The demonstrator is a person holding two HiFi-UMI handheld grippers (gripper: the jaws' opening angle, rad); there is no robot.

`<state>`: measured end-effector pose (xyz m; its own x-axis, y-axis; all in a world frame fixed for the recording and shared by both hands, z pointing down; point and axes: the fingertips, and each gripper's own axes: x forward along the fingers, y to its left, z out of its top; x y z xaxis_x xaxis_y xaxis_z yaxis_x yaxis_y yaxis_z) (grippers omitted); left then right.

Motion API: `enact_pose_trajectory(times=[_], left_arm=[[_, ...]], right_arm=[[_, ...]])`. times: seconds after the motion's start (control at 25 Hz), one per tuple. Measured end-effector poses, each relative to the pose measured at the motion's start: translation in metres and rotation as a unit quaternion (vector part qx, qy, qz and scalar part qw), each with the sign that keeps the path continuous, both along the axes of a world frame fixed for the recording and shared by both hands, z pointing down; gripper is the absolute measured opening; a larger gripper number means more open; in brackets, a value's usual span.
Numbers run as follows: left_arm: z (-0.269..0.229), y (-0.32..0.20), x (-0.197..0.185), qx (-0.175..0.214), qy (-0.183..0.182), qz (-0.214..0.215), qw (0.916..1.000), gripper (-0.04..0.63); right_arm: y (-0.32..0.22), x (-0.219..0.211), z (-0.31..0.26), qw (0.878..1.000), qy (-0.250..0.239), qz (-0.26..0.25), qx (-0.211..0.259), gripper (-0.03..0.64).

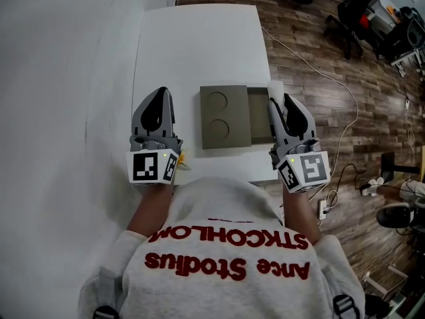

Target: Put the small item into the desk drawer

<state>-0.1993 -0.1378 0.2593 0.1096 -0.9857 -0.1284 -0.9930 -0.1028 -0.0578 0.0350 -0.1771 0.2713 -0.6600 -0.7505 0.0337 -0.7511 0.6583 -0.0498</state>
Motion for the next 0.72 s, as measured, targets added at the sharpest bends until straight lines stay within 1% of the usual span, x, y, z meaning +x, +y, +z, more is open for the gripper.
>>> enact_pose_trajectory(times=[0.2, 0.36, 0.52, 0.72], left_arm=[[-0.003, -0.013, 0.032, -0.008, 0.001, 0.043, 0.9990, 0.008], [-0.011, -0.031, 0.060, -0.011, 0.002, 0.085, 0.9963, 0.008], [0.006, -0.044, 0.089, -0.018, 0.007, 0.127, 0.9918, 0.008], [0.028, -0.054, 0.118, -0.030, 0.016, 0.162, 0.9862, 0.008]], right_arm=[[0.007, 0.037, -0.007, 0.999, -0.004, 0.050, -0.005, 0.127], [0.009, 0.066, -0.016, 0.995, -0.004, 0.097, -0.006, 0.127], [0.014, 0.093, -0.001, 0.990, -0.002, 0.139, -0.014, 0.127], [0.018, 0.109, 0.020, 0.987, 0.001, 0.156, -0.028, 0.127]])
